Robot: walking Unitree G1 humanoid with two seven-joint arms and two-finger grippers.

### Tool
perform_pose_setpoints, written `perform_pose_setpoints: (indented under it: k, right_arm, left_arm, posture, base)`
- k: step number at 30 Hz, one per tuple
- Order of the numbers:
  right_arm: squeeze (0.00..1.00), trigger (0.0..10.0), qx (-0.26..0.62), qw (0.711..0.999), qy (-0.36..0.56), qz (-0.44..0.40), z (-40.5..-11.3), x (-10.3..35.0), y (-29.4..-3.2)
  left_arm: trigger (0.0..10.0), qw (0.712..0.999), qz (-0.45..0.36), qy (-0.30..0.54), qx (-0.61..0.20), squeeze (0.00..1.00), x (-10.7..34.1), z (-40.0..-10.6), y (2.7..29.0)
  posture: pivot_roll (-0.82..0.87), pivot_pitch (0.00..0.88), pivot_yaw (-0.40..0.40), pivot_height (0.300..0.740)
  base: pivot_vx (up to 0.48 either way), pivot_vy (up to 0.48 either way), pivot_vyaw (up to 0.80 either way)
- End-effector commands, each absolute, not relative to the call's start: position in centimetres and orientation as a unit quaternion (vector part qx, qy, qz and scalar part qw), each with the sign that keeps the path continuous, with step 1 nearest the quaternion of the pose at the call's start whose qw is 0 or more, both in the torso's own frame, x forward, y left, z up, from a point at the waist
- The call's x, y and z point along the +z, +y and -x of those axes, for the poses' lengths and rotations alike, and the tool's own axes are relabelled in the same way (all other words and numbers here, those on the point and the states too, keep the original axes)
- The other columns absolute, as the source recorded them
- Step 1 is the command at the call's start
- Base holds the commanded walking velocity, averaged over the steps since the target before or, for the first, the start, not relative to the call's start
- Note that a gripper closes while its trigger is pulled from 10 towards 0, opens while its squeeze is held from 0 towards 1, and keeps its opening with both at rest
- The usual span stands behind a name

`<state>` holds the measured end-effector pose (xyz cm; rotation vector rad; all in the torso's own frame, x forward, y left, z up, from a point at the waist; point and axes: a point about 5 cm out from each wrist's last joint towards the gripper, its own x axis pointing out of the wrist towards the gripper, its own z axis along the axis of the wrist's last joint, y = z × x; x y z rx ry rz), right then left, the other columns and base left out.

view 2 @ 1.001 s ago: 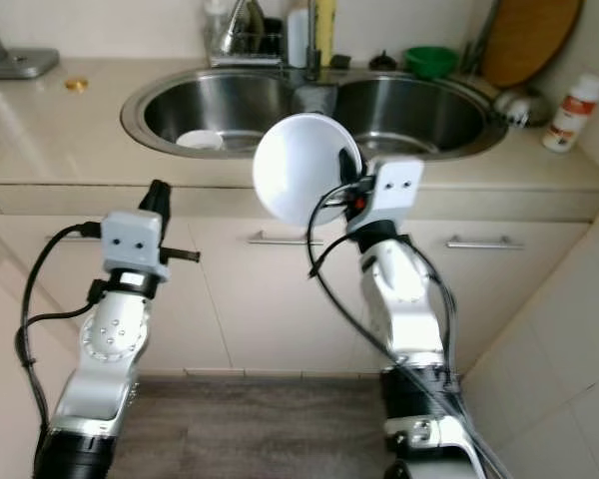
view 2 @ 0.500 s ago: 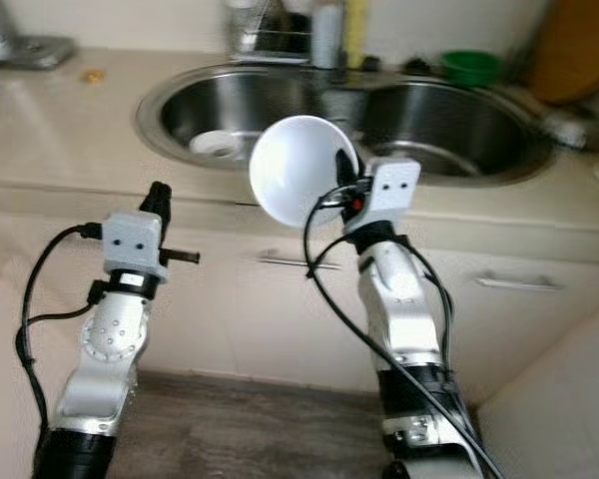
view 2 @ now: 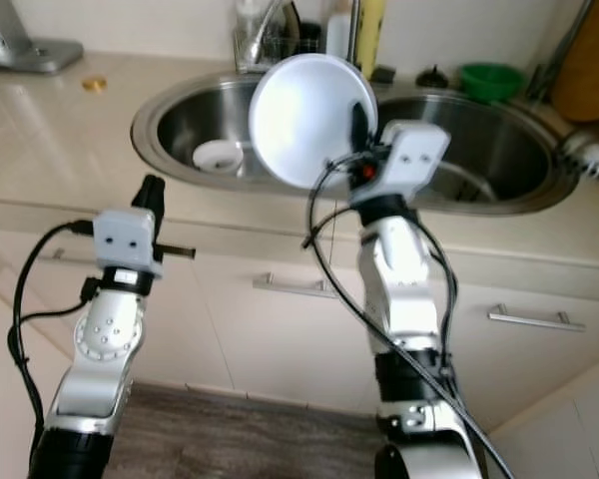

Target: Kitchen organization

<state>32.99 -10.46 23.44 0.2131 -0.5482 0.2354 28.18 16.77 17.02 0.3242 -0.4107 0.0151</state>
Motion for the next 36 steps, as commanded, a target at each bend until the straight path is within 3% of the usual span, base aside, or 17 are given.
perform_pose_setpoints:
  k: [1,36]
  right_arm:
    - [0.00,0.0,0.108,0.946,-0.291,-0.095,-32.8,24.2,-10.9]
    - [0.00,0.0,0.101,0.952,-0.278,-0.080,-32.9,23.0,-10.9]
  left_arm:
    - [10.0,0.965,-0.160,-0.207,0.009,0.00,17.2,-28.2,16.7]
    - [10.0,0.965,-0.158,-0.208,0.006,0.00,17.1,-28.1,16.7]
  posture:
    - [-0.01,0.000,-0.034,0.740]
    - [-0.01,0.000,-0.031,0.740]
  base:
    - [0.000,0.000,0.00]
    - [0.318,0.000,0.00]
